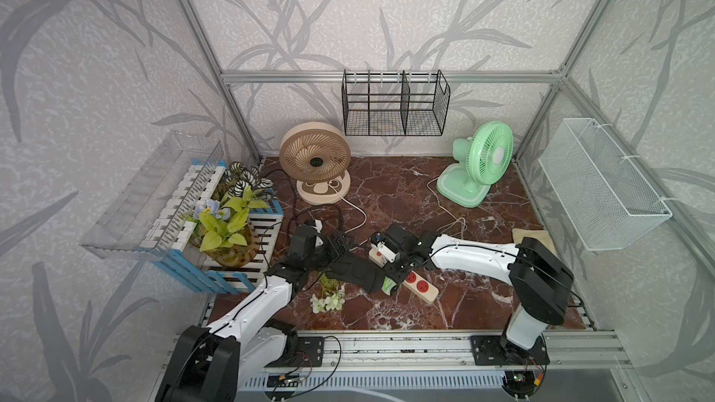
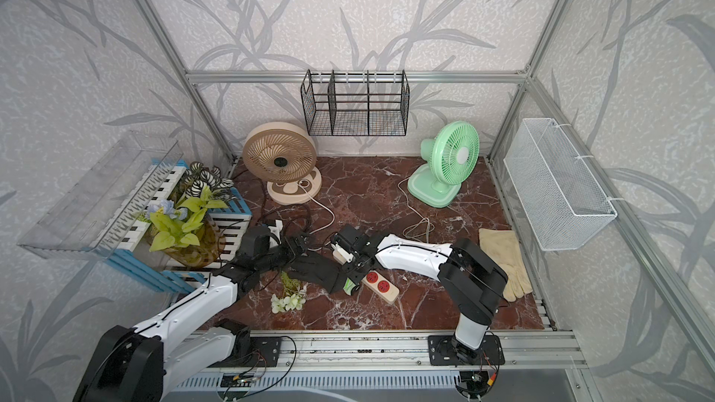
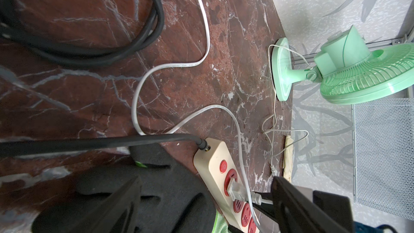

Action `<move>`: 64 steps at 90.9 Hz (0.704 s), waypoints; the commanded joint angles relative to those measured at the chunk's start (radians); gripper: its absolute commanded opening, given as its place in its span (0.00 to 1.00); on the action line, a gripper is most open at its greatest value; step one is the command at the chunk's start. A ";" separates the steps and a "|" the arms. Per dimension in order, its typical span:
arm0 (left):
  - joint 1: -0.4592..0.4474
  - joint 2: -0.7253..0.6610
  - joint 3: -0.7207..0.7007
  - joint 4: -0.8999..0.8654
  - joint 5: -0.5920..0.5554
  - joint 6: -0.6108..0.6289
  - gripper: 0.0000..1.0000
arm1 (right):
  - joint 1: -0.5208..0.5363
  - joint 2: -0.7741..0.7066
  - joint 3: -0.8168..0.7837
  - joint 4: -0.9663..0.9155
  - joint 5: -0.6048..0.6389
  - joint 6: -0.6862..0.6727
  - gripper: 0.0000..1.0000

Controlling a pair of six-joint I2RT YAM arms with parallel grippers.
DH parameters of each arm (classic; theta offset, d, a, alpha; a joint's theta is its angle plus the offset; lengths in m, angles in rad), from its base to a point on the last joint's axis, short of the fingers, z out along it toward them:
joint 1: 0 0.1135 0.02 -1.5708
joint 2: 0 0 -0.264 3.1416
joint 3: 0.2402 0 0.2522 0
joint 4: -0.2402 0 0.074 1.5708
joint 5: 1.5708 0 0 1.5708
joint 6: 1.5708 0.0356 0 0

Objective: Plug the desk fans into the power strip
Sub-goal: Insert the plug into the socket.

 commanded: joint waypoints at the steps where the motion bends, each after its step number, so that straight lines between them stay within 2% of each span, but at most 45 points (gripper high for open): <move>1: -0.005 -0.030 -0.005 -0.010 0.021 -0.013 0.95 | 0.002 -0.070 0.009 -0.090 -0.005 0.004 0.60; 16: -0.005 -0.056 -0.003 -0.030 0.033 -0.021 0.96 | -0.021 -0.169 -0.082 -0.078 0.008 0.033 0.75; 18: -0.005 -0.059 -0.005 -0.030 0.037 -0.023 0.96 | -0.024 -0.184 -0.098 -0.073 0.013 0.039 0.79; 22: -0.005 -0.066 -0.007 -0.034 0.039 -0.024 0.96 | -0.029 -0.214 -0.132 -0.064 0.022 0.048 0.97; 24: -0.006 -0.070 -0.009 -0.035 0.040 -0.025 0.96 | -0.030 -0.229 -0.148 -0.061 0.027 0.051 1.00; 38: -0.008 -0.090 -0.030 -0.027 0.042 -0.035 0.97 | -0.031 -0.255 -0.193 -0.076 0.042 0.082 0.99; 54: -0.008 -0.090 -0.047 -0.011 0.045 -0.043 0.97 | -0.033 -0.195 -0.205 -0.066 -0.003 0.074 1.00; 64: -0.008 -0.090 -0.054 -0.004 0.047 -0.046 0.97 | -0.033 -0.157 -0.204 -0.051 0.003 0.079 0.95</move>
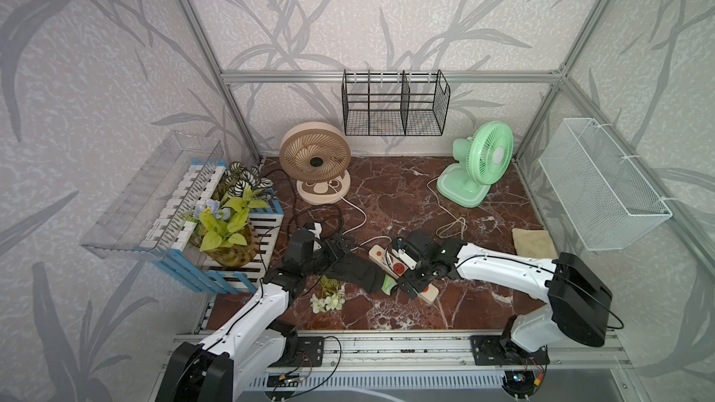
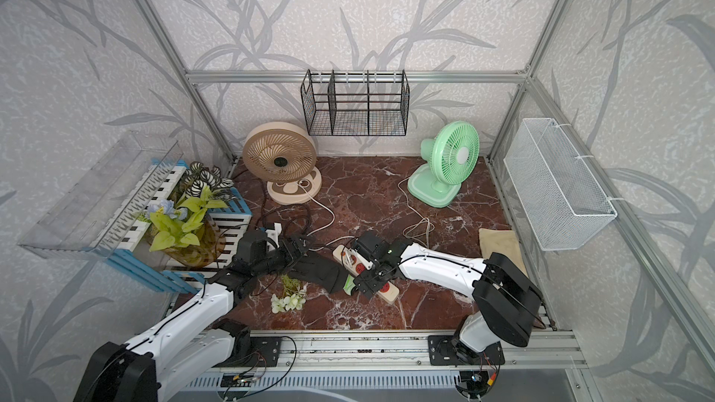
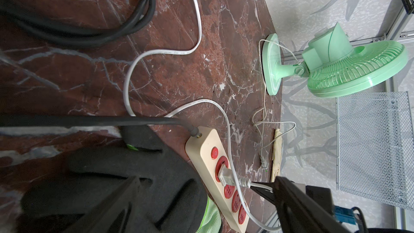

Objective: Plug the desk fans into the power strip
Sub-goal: Insert the plug into the socket, then adjust the socket at the center of the board.

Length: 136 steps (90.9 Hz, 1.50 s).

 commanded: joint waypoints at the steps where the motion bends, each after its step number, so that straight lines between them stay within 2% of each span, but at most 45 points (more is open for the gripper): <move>1: -0.003 -0.010 -0.015 0.015 0.013 -0.007 0.97 | -0.004 0.043 -0.006 0.004 -0.003 0.014 0.95; 18: -0.003 -0.021 -0.028 0.027 0.013 -0.015 0.98 | -0.010 0.097 0.032 0.001 0.046 0.012 0.76; 32: -0.004 -0.026 -0.041 0.037 0.012 -0.023 0.98 | -0.013 0.128 0.069 0.025 0.060 0.016 0.45; 45: -0.003 -0.037 -0.042 0.033 0.002 -0.025 0.98 | -0.013 0.189 0.133 0.043 0.065 0.012 0.39; 51: -0.003 -0.044 -0.041 0.028 -0.001 -0.025 0.98 | -0.050 0.240 0.171 0.038 0.072 0.012 0.38; 73: -0.003 -0.056 -0.044 0.014 -0.010 -0.020 0.98 | -0.074 0.348 0.297 -0.012 0.098 0.051 0.42; 83: -0.003 -0.056 -0.045 0.013 -0.007 -0.018 0.98 | -0.074 0.325 0.300 -0.026 0.081 0.059 0.55; 88: -0.003 -0.055 -0.040 0.010 -0.006 -0.015 0.98 | -0.075 0.296 0.292 -0.036 0.078 0.066 0.66; 96: -0.005 -0.053 -0.030 0.005 0.003 -0.011 0.98 | -0.079 0.236 0.276 -0.059 0.068 0.065 0.76; 115: -0.027 -0.064 0.045 -0.120 0.019 0.052 0.98 | -0.116 0.042 0.217 -0.094 -0.013 0.067 0.89; 123: -0.059 -0.076 0.069 -0.174 0.015 0.065 0.98 | -0.133 -0.046 0.190 -0.109 -0.059 0.070 1.00; 136: -0.175 -0.089 0.107 -0.257 -0.058 0.043 0.98 | -0.156 -0.186 0.113 -0.105 -0.150 0.110 0.99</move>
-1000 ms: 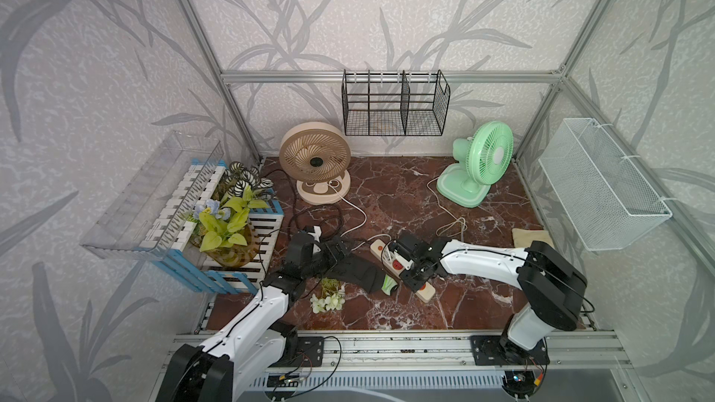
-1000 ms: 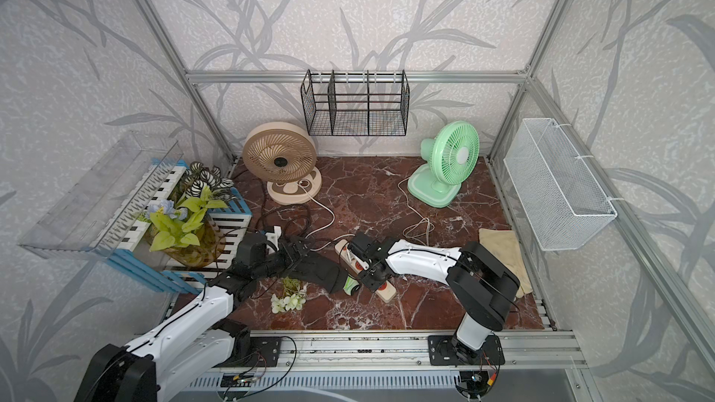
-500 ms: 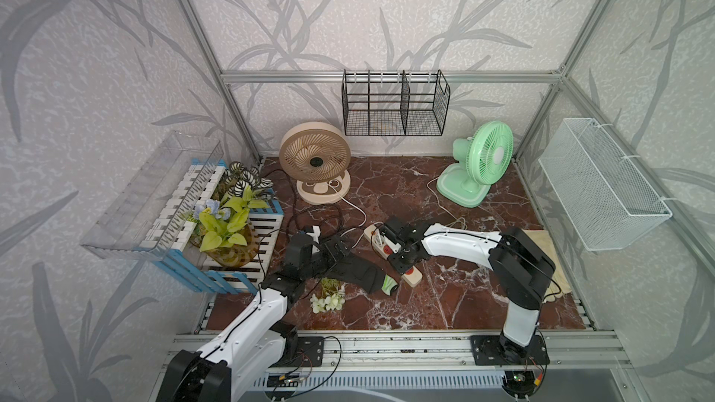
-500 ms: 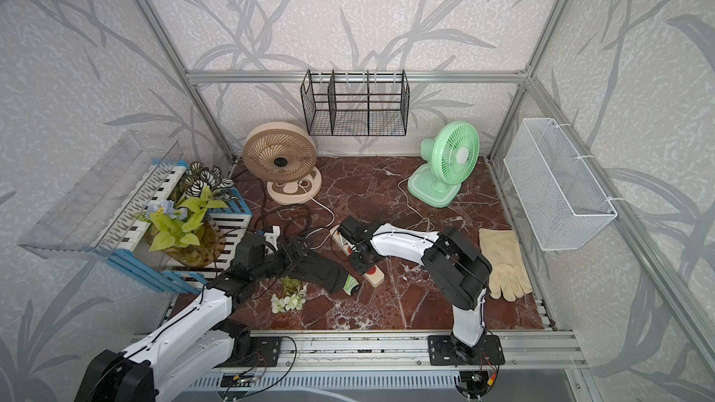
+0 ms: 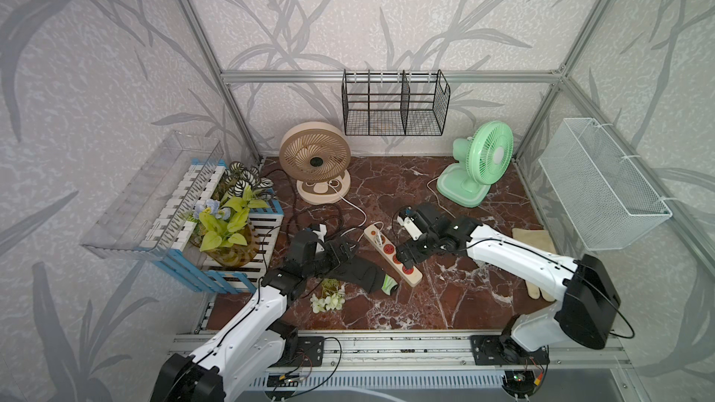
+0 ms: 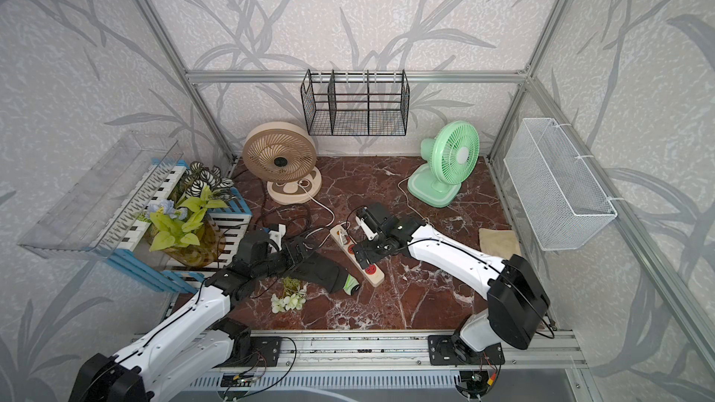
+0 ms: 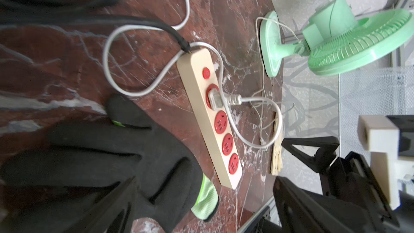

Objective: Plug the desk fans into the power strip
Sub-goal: Adjust the socket at the center of the board, then adjust the distractor at the center of the board.

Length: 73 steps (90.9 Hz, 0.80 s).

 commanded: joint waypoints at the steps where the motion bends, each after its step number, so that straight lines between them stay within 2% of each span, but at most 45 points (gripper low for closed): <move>1: -0.086 -0.016 0.046 -0.097 -0.056 0.008 0.98 | -0.016 -0.093 -0.066 -0.039 -0.095 0.043 0.99; 9: -0.186 -0.016 0.046 -0.112 -0.116 -0.041 0.97 | -0.024 -0.180 -0.134 -0.018 -0.116 0.087 0.99; 17: -0.284 -0.022 0.024 -0.098 -0.187 -0.096 0.94 | -0.033 -0.264 -0.218 0.017 -0.054 0.214 0.99; 26: -0.361 -0.014 -0.023 -0.027 -0.238 -0.157 0.89 | -0.097 -0.346 -0.319 0.070 -0.123 0.261 0.99; 33: -0.386 0.020 -0.062 0.047 -0.240 -0.189 0.79 | -0.164 -0.414 -0.426 0.172 -0.194 0.345 0.99; 42: -0.396 0.074 -0.085 0.101 -0.243 -0.197 0.68 | -0.239 -0.483 -0.536 0.305 -0.270 0.445 0.99; 48: -0.396 0.104 -0.088 0.106 -0.262 -0.190 0.66 | -0.255 -0.512 -0.567 0.338 -0.267 0.472 0.99; 60: -0.372 0.144 -0.116 0.132 -0.337 -0.190 0.61 | -0.281 -0.525 -0.547 0.286 -0.253 0.438 0.99; 73: -0.279 0.176 -0.156 0.170 -0.325 -0.162 0.59 | -0.336 -0.522 -0.489 0.176 -0.213 0.386 0.99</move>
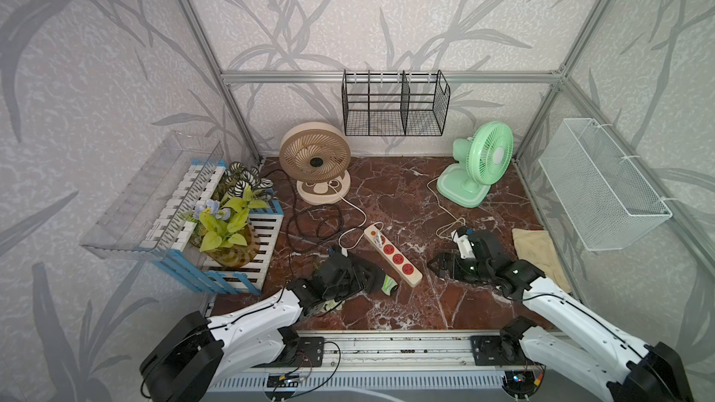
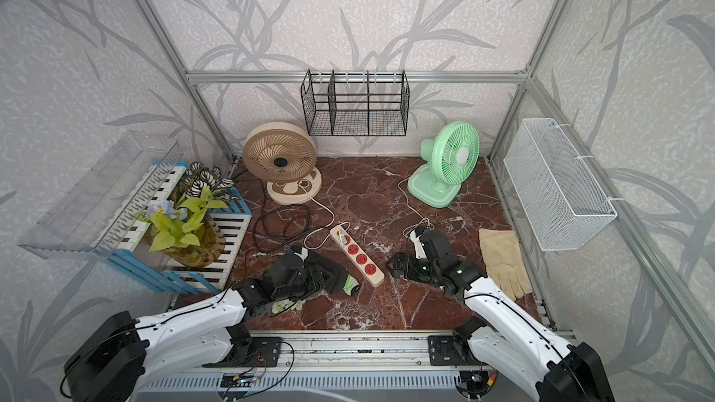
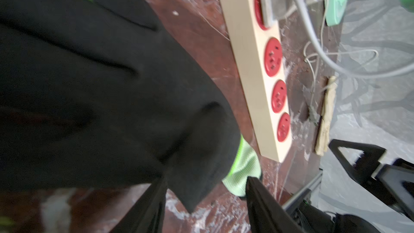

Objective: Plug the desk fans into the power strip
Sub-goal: Adjust the distractor at the center of the board.

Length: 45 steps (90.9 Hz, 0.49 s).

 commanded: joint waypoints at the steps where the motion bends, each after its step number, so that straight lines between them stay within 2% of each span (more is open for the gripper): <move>1: 0.061 0.019 -0.032 0.045 -0.040 0.028 0.58 | -0.036 -0.012 0.060 -0.068 0.032 -0.030 0.99; 14: 0.194 0.028 -0.029 0.018 -0.018 0.100 0.58 | -0.128 -0.017 0.101 -0.160 0.098 -0.052 0.99; 34: 0.379 0.022 0.050 -0.099 -0.017 0.235 0.58 | -0.283 0.006 0.159 -0.229 0.113 -0.081 0.99; 45: 0.439 -0.005 0.084 -0.139 0.033 0.271 0.60 | -0.344 0.012 0.203 -0.275 0.158 -0.115 0.99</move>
